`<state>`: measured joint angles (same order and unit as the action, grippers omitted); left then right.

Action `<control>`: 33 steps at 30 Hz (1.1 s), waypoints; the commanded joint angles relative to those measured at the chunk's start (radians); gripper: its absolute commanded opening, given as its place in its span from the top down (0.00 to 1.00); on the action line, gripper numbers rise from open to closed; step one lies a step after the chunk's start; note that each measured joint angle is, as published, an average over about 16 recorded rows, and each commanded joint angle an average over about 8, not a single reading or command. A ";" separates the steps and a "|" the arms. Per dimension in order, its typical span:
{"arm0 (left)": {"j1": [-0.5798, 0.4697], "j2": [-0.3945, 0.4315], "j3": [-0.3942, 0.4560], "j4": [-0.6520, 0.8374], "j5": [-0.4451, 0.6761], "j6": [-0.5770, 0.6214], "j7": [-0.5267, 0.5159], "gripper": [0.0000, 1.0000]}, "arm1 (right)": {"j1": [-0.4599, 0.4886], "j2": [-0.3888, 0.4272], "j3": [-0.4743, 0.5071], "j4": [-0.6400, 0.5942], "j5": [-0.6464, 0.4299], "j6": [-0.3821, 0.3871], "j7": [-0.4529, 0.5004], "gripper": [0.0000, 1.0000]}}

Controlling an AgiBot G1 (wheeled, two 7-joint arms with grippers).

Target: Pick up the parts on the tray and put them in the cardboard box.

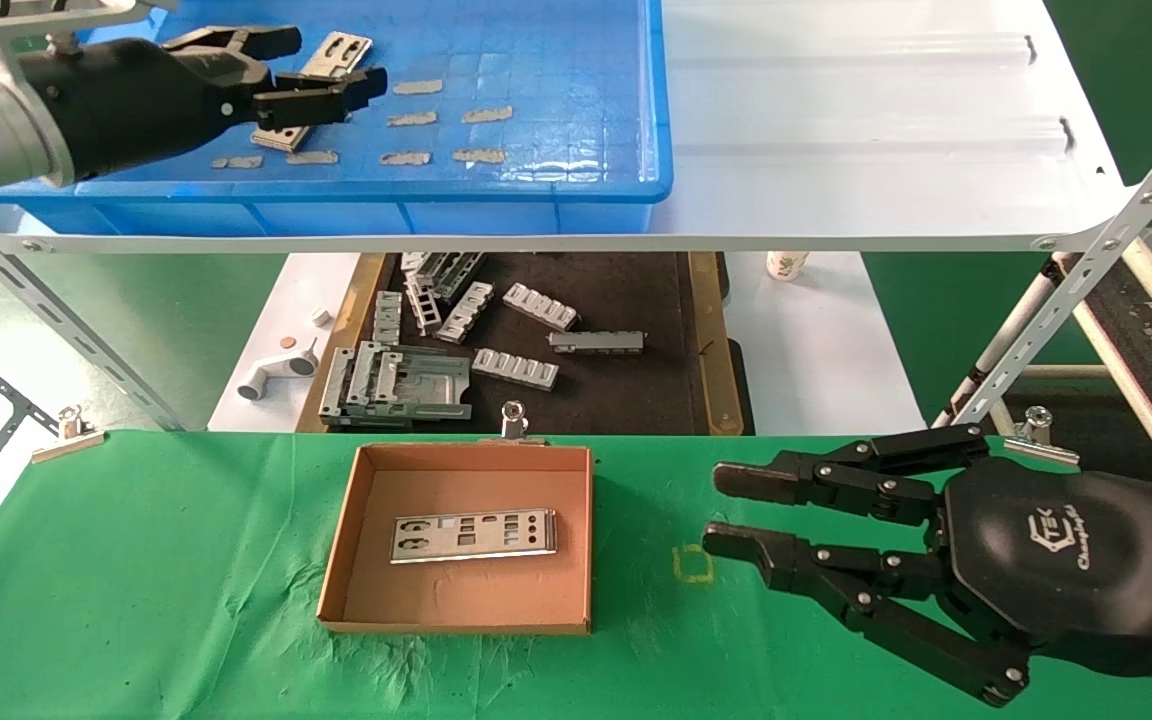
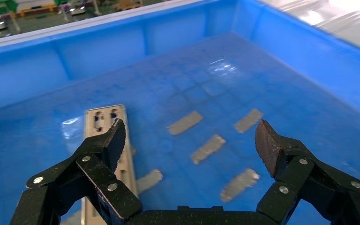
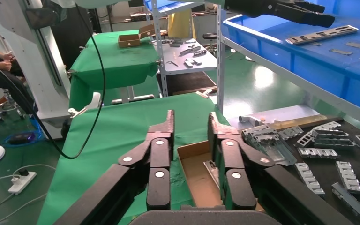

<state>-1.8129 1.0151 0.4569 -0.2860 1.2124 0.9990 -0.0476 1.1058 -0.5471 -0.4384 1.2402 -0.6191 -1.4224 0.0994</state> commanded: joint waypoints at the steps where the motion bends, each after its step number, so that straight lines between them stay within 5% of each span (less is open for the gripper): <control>1: -0.037 0.021 0.012 0.061 0.022 -0.017 0.007 0.00 | 0.000 0.000 0.000 0.000 0.000 0.000 0.000 1.00; 21: -0.099 0.109 0.020 0.258 0.044 -0.238 0.070 0.04 | 0.000 0.000 0.000 0.000 0.000 0.000 0.000 1.00; 25: -0.099 0.117 0.017 0.270 0.040 -0.251 0.068 0.23 | 0.000 0.000 0.000 0.000 0.000 0.000 0.000 1.00; 33: -0.096 0.126 0.013 0.282 0.034 -0.259 0.061 0.79 | 0.000 0.000 0.000 0.000 0.000 0.000 0.000 1.00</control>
<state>-1.9085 1.1406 0.4706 -0.0050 1.2467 0.7399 0.0151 1.1058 -0.5471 -0.4385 1.2402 -0.6191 -1.4224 0.0994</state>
